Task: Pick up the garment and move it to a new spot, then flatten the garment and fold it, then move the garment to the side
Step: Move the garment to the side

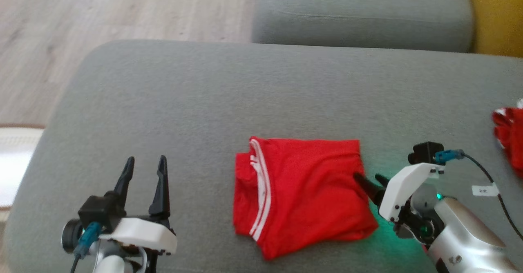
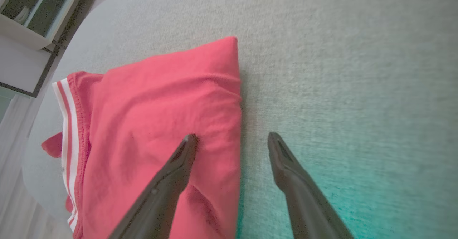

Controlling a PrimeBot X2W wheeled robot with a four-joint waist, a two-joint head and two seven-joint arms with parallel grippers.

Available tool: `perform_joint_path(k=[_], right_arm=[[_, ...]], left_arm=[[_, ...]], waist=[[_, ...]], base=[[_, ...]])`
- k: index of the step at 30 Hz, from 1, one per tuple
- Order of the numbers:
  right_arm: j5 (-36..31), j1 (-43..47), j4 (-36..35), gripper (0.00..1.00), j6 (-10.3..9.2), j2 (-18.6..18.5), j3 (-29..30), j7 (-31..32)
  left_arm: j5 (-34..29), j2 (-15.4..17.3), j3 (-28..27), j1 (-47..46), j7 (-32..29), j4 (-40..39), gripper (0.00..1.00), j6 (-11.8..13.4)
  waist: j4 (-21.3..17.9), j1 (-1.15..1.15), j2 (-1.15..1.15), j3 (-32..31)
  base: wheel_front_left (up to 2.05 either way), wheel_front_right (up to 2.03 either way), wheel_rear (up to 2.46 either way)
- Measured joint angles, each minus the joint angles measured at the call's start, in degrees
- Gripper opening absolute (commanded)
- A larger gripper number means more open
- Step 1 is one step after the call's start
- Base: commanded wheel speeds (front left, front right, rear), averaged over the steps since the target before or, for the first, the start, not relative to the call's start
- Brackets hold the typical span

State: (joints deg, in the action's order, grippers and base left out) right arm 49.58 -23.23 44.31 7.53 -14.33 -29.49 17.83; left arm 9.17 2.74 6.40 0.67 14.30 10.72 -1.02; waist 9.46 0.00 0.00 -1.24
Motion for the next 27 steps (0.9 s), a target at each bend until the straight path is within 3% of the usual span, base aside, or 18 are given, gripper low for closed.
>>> perform_joint_path(k=[11,12,13,18,21,27], right_arm=[[6.92,-3.82,7.90,1.00,0.01,1.27,-0.85,6.37],[7.17,-4.22,8.06,0.55,0.01,1.29,-1.08,6.26],[7.49,-4.42,8.06,0.00,0.01,1.27,-1.40,5.80],[7.48,-4.37,6.80,0.00,0.01,1.24,-4.09,1.14],[7.43,-5.54,4.03,0.00,0.01,0.25,-6.66,-2.00],[7.30,-11.77,1.68,0.00,0.01,-4.14,-9.58,-2.27]], left_arm=[[-0.01,0.00,0.51,-0.10,0.00,1.14,1.00,-0.55],[-0.01,0.01,0.49,-0.10,0.00,1.21,1.00,-0.53],[-0.01,0.01,0.51,-0.11,0.00,1.30,1.00,-0.53],[-0.01,0.01,0.78,-0.24,0.00,1.57,1.00,-0.52],[-0.01,0.02,1.38,-0.74,0.00,1.33,1.00,-0.59],[0.02,0.02,2.61,-1.14,0.00,0.48,1.00,-0.56]], waist=[[5.35,0.00,0.00,1.36],[5.47,0.00,0.00,1.52],[5.48,0.00,0.00,1.63],[3.80,0.00,0.00,1.55],[0.95,0.00,0.00,1.27],[-5.55,0.00,0.00,1.13]], base=[[0.00,0.00,0.00],[0.00,0.00,0.00],[0.00,0.00,0.00],[0.00,0.00,0.00],[0.00,0.00,0.00],[0.00,0.00,0.00]])
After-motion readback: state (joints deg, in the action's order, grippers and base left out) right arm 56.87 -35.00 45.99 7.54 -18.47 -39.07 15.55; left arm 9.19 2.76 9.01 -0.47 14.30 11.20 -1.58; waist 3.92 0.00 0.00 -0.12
